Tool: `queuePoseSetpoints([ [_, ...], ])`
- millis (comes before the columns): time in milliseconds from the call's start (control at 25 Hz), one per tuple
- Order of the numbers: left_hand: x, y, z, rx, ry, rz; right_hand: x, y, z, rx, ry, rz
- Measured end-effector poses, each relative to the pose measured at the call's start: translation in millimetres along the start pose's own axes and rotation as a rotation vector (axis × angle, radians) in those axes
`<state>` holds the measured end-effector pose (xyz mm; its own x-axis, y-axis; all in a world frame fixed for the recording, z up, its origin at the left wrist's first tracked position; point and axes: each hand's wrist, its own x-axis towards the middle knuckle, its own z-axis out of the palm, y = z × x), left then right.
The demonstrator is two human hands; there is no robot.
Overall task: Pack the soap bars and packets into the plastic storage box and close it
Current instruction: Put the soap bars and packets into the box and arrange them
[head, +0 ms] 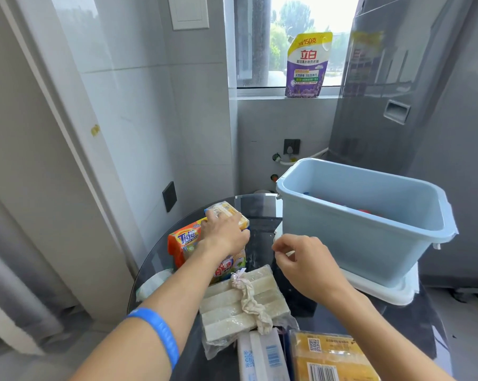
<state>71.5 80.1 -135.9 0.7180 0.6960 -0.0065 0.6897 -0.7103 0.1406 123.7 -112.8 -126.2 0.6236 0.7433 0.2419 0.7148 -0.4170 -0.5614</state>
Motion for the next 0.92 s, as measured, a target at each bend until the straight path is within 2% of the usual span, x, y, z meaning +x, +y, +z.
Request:
queuePoseSetpoints([
  [200, 50, 20, 0, 0.357, -0.195, -0.12, 5, 12, 4, -0.071, 0.0, -0.031],
  [320, 57, 22, 14, 0.437, -0.147, -0.084, 9, 22, 0, -0.103, 0.015, -0.015],
  [400, 58, 22, 21, 0.362, -0.092, -0.024, 12, 27, -4, -0.116, 0.025, 0.006],
  [560, 55, 20, 20, -0.136, -0.008, 0.003, 13, 31, -10, -0.09, 0.018, 0.028],
  [760, 42, 18, -19, -1.018, 0.219, -0.125, 10, 28, -17, -0.016, 0.065, 0.022],
  [840, 28, 17, -40, -1.238, 0.261, -0.15, 8, 24, -21, 0.077, 0.067, 0.036],
  [920, 8, 22, -58, -1.382, 0.233, -0.128, 8, 16, -26, 0.238, 0.058, 0.06],
])
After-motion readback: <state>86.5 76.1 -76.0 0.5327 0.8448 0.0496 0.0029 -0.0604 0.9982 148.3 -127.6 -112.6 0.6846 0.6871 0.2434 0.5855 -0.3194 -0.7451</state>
